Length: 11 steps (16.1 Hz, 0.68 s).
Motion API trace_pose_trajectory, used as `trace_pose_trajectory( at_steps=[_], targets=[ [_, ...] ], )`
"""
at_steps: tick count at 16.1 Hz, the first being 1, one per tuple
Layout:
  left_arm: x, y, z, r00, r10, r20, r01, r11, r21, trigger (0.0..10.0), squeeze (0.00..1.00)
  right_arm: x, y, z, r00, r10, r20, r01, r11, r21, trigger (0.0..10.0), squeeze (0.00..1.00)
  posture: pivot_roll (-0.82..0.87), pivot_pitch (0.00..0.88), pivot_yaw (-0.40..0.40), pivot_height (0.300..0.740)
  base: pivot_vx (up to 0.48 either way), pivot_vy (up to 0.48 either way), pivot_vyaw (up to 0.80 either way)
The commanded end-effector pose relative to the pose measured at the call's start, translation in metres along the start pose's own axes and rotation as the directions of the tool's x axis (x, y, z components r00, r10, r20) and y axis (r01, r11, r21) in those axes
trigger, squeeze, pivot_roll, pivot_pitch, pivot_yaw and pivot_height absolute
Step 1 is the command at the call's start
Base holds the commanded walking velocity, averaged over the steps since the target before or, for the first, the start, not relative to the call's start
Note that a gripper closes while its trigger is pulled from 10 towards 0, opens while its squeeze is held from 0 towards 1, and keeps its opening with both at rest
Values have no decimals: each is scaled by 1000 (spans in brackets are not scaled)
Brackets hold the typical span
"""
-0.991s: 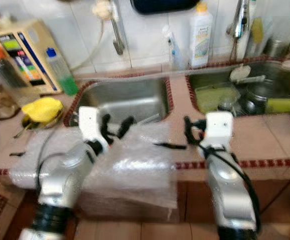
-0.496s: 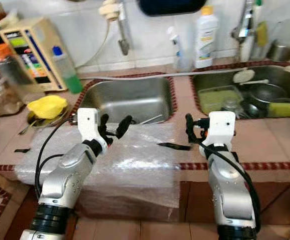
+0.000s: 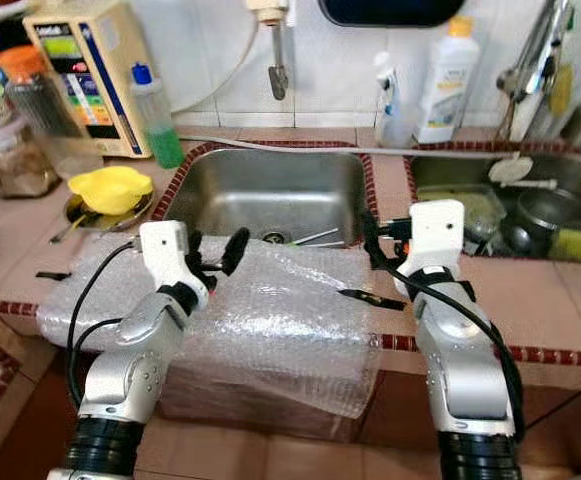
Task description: Kitchen organization
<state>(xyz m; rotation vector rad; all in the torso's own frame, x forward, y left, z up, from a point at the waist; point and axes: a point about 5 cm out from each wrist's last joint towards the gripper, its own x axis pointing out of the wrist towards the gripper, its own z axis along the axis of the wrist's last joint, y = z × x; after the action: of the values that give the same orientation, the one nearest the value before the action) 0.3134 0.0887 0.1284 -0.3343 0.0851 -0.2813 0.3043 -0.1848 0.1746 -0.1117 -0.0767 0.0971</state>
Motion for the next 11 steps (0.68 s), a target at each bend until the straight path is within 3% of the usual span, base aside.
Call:
trace_pose_trajectory(
  at_steps=[1,5,8,11],
  targets=[
    [-1,4,-1,1000,25,2,-25,1000,4,10000,0,2,4,2,1000,28,1,-28,1000,-10,10000,0,-100,0,7,740,0,0,0],
    [7,-3,2,999,-31,9,30,995,91,10000,0,11,14,-6,997,73,-39,-73,997,-21,10000,0,-48,0,-78,740,0,0,0],
    [2,13,-2,1000,28,-12,-27,997,65,10000,0,11,17,-8,997,69,-27,-70,997,-31,10000,0,-73,0,11,740,0,0,0],
    [-3,19,-3,998,59,-15,-58,994,88,10000,0,4,7,-13,999,-44,-14,44,999,6,10000,0,-78,0,73,740,0,0,0]
  ],
)
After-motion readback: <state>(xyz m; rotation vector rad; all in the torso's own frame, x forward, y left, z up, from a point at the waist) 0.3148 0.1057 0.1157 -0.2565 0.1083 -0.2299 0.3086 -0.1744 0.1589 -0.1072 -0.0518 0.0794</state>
